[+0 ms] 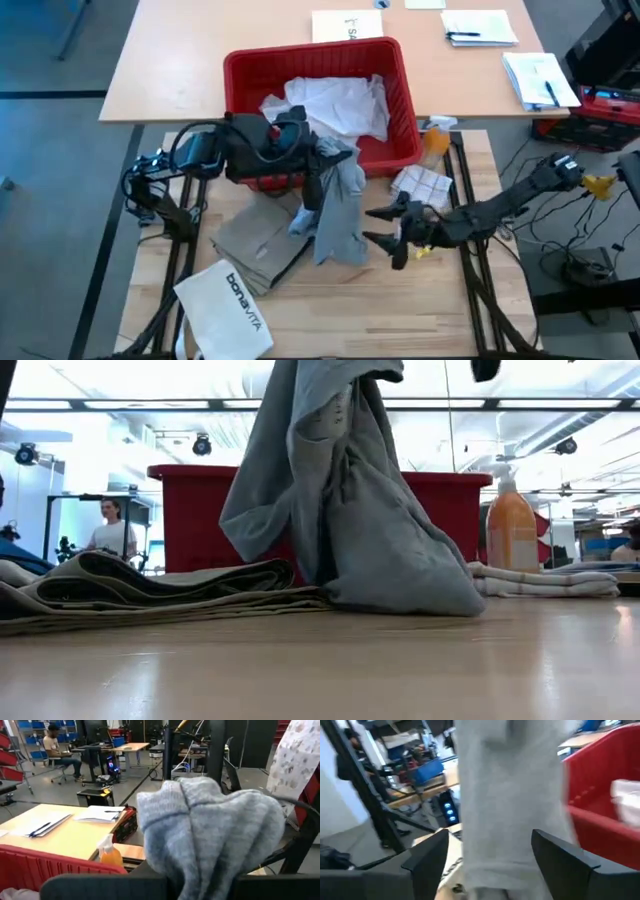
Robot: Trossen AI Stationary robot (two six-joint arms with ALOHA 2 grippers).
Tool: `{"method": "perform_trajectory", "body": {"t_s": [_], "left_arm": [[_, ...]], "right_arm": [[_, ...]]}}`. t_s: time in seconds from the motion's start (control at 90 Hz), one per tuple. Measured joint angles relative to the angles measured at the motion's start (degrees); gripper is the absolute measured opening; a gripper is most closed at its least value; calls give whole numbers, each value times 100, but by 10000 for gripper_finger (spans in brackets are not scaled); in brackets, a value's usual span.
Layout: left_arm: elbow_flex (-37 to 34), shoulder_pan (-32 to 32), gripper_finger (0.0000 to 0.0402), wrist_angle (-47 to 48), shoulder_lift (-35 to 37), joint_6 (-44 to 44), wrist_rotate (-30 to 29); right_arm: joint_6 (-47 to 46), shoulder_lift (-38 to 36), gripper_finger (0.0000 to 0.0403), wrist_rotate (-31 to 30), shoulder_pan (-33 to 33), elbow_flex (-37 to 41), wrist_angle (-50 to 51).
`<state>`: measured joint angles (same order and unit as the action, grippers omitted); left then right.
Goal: Fold laundry
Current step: Fold the gray shirt
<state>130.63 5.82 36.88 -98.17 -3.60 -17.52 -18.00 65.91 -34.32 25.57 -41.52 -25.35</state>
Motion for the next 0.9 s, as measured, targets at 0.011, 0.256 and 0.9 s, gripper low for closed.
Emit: {"method": "perform_trajectory", "body": {"t_s": [0.011, 0.256, 0.9], "left_arm": [[0, 0, 0, -1, 0, -17, 0], [-2, 2, 0, 30, 0, -138, 0], [-17, 7, 0, 57, 2, -139, 4]], "right_arm": [[1, 49, 289, 7, -17, 0, -75], [-498, 500, 302, -9, -272, -135, -29], [-1166, 264, 235, 569, -940, -106, 817]]}}
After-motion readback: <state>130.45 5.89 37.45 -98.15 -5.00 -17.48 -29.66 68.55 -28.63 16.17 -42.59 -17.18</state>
